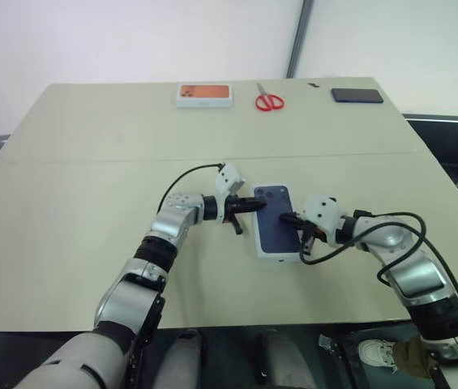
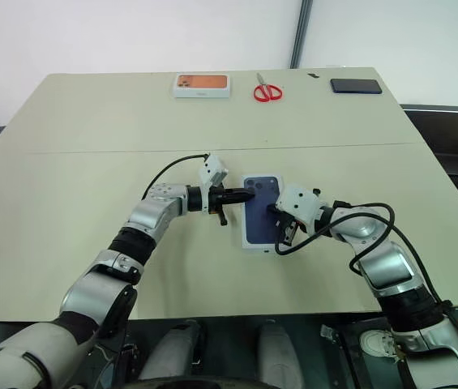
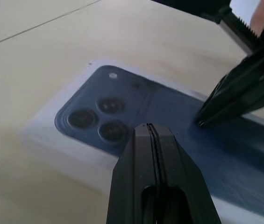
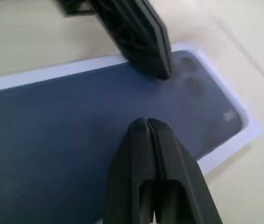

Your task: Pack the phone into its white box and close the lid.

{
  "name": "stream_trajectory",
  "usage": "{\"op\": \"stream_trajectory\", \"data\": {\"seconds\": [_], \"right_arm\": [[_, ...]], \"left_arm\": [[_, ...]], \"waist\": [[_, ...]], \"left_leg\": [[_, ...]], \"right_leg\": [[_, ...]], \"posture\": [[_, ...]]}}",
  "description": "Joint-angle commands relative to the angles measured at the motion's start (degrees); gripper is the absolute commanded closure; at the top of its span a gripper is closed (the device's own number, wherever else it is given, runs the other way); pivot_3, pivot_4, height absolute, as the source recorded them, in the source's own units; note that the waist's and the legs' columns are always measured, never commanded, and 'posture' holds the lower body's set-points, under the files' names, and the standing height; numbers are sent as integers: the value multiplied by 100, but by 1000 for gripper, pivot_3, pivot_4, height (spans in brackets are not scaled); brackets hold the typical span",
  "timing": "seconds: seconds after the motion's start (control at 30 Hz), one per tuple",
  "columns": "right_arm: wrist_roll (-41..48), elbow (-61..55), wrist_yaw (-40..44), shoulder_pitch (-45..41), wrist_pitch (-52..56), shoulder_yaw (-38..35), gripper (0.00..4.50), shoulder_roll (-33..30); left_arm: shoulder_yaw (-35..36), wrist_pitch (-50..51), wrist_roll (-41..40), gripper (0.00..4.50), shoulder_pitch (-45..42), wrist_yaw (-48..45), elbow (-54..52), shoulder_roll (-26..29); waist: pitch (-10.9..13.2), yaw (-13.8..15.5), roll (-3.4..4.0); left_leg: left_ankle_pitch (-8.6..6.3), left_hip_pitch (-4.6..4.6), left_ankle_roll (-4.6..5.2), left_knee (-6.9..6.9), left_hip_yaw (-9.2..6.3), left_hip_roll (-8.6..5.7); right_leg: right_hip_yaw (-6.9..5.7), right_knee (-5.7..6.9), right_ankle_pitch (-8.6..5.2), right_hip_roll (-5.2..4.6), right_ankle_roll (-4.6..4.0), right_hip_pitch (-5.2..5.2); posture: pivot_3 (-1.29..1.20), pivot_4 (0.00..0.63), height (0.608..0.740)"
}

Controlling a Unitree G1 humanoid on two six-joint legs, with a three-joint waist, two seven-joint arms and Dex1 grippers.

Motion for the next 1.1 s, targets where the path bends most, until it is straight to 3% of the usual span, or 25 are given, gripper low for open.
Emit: {"op": "stream_trajectory", "data": {"seconds": [0.03,0.2,0.23,0.27,0.33,0.53,0.57,0.83,1.1], "right_arm": [[131,-154,301,159,198,120,4443,-74],[529,-72,157,-53,544,-275,4443,190],[672,-57,141,-114,683,-382,4485,261],[792,-12,76,-217,764,-516,4230,349],[875,88,-61,-396,663,-704,3637,475],[1166,289,38,-529,387,-979,594,615],[1153,363,45,-537,266,-1008,23,606],[1490,537,258,-385,-126,-1411,23,500],[2026,-98,784,793,62,-1990,23,-103]], "left_arm": [[-47,98,13,4500,206,-159,-113,89],[413,600,-477,4500,116,-61,-381,54],[475,524,-517,4241,100,-42,-438,55],[544,503,-565,3928,83,-20,-562,87],[694,248,-631,3146,99,4,-885,200],[1018,353,-819,74,445,-164,-1544,960],[1090,247,-804,0,588,-195,-1566,1131],[1482,76,-912,0,1822,-89,-2526,2018],[2267,62,-1230,0,3355,132,-3504,2639]], "waist": [[-2,13,-1],[-1,9,-3],[0,4,-2],[1,4,-1],[8,2,1],[7,8,4],[7,7,4],[10,34,6],[10,18,9]], "left_leg": [[-1,7,1,0,0,0],[-3,5,4,1,-3,1],[-3,4,4,1,-3,1],[-3,1,4,2,-2,1],[-3,-13,4,5,-3,2],[-2,-26,2,6,-1,2],[-2,-24,3,6,0,2],[-2,-26,3,6,-3,6],[-4,-21,5,-3,-3,9]], "right_leg": [[0,-2,0,-1,0,9],[-1,-5,-1,-3,0,9],[0,-3,0,-3,0,7],[0,-1,0,-2,0,3],[0,3,0,-2,0,-13],[4,7,1,-3,0,-31],[5,6,1,-3,0,-29],[7,5,1,-10,-1,-29],[13,0,0,-32,-1,-29]], "posture": [[0,150,740],[0,150,740],[0,150,740],[0,150,740],[0,150,740],[0,150,740],[0,150,740],[0,150,740],[0,150,740]]}}
